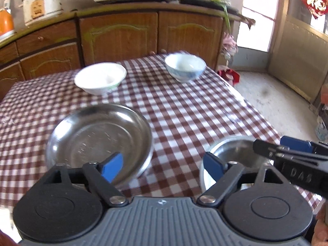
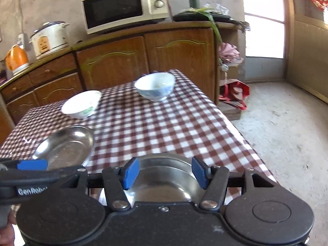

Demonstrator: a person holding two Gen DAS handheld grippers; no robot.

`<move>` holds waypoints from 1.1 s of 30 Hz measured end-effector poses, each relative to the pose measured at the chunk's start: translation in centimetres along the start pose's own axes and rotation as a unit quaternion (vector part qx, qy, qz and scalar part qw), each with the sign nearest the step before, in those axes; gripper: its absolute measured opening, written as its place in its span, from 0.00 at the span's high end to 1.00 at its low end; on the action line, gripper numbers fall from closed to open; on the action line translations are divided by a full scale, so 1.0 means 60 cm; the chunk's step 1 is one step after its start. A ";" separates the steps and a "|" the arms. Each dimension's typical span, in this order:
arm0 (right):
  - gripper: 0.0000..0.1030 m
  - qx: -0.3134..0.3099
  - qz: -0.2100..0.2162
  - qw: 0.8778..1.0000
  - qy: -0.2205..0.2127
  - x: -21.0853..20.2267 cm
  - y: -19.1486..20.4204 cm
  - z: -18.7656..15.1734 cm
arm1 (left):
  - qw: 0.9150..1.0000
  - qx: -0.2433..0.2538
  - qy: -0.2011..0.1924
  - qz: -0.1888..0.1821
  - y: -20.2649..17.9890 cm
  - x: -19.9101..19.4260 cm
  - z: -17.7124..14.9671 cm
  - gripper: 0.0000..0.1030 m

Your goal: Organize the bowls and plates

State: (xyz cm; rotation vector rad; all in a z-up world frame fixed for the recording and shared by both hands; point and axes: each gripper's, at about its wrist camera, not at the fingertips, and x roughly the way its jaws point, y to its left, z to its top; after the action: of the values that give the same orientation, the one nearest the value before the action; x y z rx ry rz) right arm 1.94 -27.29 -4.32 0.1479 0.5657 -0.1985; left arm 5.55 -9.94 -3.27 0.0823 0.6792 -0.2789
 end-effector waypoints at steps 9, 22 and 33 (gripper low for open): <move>0.32 -0.027 0.043 0.999 -0.011 -0.009 0.060 0.028 | 0.999 -0.041 -0.007 0.024 0.055 -0.039 0.031 0.01; 0.30 -0.065 0.092 0.993 -0.039 -0.020 0.139 0.078 | 0.995 -0.067 -0.014 0.077 0.115 -0.067 0.070 0.00; 0.27 -0.080 0.109 0.989 -0.061 -0.023 0.170 0.112 | 0.993 -0.072 -0.017 0.096 0.139 -0.073 0.089 0.00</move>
State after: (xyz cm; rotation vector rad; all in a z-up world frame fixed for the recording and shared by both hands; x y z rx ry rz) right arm 6.56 -18.47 2.89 0.0415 0.4371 0.0513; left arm 7.87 -1.85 3.50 0.0041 0.6512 -0.0461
